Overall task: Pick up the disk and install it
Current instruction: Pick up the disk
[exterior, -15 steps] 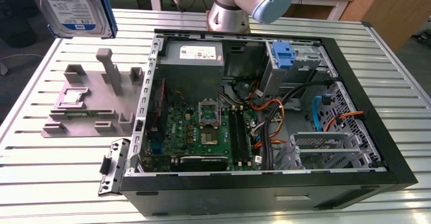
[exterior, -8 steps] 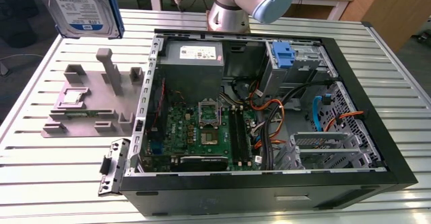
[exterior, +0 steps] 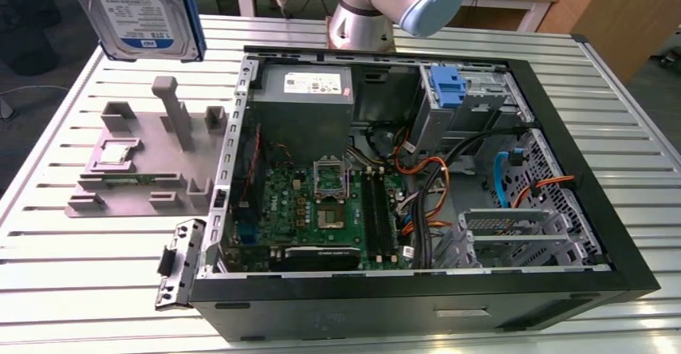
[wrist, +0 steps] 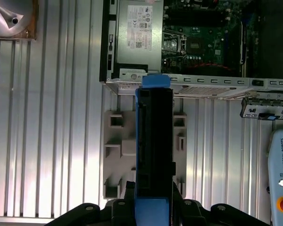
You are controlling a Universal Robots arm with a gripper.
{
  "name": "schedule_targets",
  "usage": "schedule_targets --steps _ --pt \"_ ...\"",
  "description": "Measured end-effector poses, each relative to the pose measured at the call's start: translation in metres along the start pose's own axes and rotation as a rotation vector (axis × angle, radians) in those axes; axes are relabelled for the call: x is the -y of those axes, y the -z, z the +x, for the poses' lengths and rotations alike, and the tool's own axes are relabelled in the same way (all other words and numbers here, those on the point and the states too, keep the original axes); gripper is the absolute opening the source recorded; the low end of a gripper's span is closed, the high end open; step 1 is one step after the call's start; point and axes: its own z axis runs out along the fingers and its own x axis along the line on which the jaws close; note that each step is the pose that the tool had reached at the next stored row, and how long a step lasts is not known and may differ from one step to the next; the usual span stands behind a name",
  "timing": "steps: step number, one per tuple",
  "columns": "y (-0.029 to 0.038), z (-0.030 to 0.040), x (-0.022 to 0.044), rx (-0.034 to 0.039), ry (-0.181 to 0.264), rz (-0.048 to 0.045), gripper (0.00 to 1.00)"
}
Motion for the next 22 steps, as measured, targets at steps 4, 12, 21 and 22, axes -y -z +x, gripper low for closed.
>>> schedule_targets --steps 4,12,21,22 --pt "-0.0001 -0.0006 -0.0034 0.0000 0.000 0.0000 0.37" --pt "-0.0002 -0.0049 -0.0066 0.0000 0.000 0.0000 0.37" --pt "-0.0002 -0.0095 -0.0091 0.0000 0.000 -0.0001 0.37" --pt "-0.0002 -0.0097 -0.0103 0.0000 0.000 0.0000 0.37"
